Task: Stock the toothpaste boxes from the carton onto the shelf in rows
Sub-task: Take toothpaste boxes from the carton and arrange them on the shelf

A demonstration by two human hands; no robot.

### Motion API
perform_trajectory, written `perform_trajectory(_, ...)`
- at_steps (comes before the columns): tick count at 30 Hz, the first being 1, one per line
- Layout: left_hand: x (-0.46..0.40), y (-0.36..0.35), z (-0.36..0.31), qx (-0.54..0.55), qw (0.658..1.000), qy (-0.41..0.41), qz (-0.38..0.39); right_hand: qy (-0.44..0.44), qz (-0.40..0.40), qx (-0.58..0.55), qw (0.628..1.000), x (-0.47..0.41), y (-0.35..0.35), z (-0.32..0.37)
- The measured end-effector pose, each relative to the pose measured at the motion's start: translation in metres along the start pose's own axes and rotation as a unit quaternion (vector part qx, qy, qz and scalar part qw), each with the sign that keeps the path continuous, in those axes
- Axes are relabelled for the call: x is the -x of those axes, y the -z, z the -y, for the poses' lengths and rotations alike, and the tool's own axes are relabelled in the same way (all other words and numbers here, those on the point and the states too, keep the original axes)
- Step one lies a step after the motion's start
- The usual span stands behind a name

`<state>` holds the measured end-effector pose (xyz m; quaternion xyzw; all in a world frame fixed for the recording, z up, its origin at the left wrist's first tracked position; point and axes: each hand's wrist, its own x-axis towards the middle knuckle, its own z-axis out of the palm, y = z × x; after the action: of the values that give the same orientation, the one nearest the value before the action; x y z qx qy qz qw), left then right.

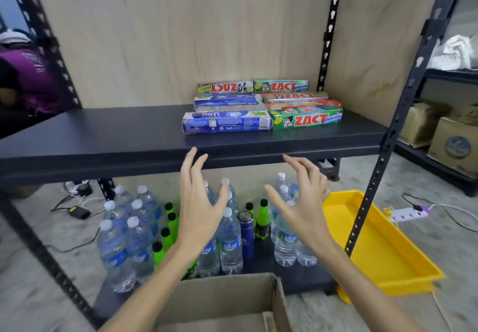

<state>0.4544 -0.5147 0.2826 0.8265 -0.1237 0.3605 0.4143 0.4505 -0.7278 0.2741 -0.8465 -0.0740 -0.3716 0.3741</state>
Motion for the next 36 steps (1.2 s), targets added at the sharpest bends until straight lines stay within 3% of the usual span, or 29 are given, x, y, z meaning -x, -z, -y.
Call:
perform_trajectory(6, 0.111, -0.018, 0.058, 0.006, 0.994, 0.084, 0.065, -0.073, 0.060, -0.008, 0.995, 0.109, -0.055, -0.024)
perform_trajectory(11, 0.208, -0.020, 0.130, -0.042, 0.964, 0.199, 0.169, -0.115, 0.193, -0.013, 0.974, 0.207, -0.100, -0.075)
perform_trajectory(14, 0.258, -0.020, 0.171, -0.062, 0.925, 0.270, 0.259, -0.184, 0.304, 0.008, 0.935, 0.262, -0.119, -0.105)
perform_trajectory(18, 0.318, -0.029, 0.218, -0.102, 0.858, 0.343, 0.370, -0.298, 0.390, 0.134, 0.861, 0.318, -0.141, -0.130)
perform_trajectory(24, 0.386, -0.055, 0.253, -0.081, 0.796, 0.353, 0.485, -0.434, 0.385, 0.169, 0.797, 0.361, -0.163, -0.154)
perform_trajectory(27, 0.402, -0.069, 0.262, -0.088, 0.771, 0.330, 0.537, -0.444, 0.372, 0.195, 0.791, 0.362, -0.173, -0.162)
perform_trajectory(29, 0.406, -0.074, 0.269, -0.140, 0.756, 0.273, 0.578, -0.431, 0.354, 0.219, 0.801, 0.362, -0.179, -0.163)
perform_trajectory(31, 0.407, -0.075, 0.275, -0.190, 0.749, 0.217, 0.597, -0.430, 0.337, 0.235, 0.804, 0.364, -0.184, -0.164)
perform_trajectory(36, 0.408, -0.065, 0.281, -0.144, 0.766, 0.225, 0.585, -0.411, 0.349, 0.261, 0.801, 0.374, -0.185, -0.172)
